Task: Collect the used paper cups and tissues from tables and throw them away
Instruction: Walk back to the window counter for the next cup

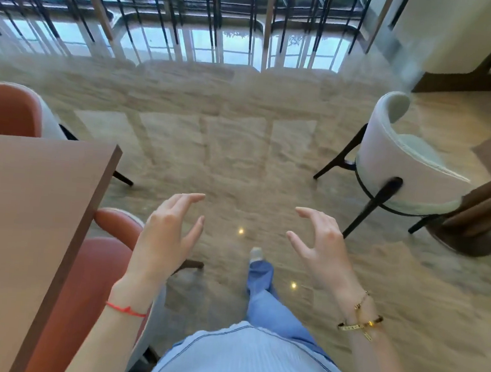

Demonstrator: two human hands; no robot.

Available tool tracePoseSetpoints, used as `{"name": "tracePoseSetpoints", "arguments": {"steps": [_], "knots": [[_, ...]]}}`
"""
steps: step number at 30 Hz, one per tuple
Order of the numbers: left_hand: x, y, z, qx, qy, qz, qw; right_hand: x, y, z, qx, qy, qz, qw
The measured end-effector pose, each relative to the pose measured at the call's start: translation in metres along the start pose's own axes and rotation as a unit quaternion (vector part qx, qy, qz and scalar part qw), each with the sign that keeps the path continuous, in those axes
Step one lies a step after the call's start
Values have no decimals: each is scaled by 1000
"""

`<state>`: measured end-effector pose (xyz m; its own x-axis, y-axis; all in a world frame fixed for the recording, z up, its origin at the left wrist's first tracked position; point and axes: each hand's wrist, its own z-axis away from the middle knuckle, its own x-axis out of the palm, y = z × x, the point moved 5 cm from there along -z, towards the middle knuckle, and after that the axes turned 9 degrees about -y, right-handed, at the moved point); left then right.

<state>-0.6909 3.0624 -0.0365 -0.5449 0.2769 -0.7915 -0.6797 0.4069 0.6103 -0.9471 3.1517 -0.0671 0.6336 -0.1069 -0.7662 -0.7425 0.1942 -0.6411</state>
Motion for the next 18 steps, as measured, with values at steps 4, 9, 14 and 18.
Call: {"name": "tracePoseSetpoints", "arguments": {"steps": [4,9,14,18], "knots": [[-2,-22,-88,-7,6,6,1000,-4,8,-93,-5,-6,-1,1000],[-17,-35,-216,-15,32,3,999,-31,9,-232,-23,-9,-3,1000],[-39,-47,-329,-33,60,1,998,-54,1,-363,-50,-23,-1,998],[-48,-67,-401,-50,61,-2,997,-61,0,-447,-61,-36,6,997]]}}
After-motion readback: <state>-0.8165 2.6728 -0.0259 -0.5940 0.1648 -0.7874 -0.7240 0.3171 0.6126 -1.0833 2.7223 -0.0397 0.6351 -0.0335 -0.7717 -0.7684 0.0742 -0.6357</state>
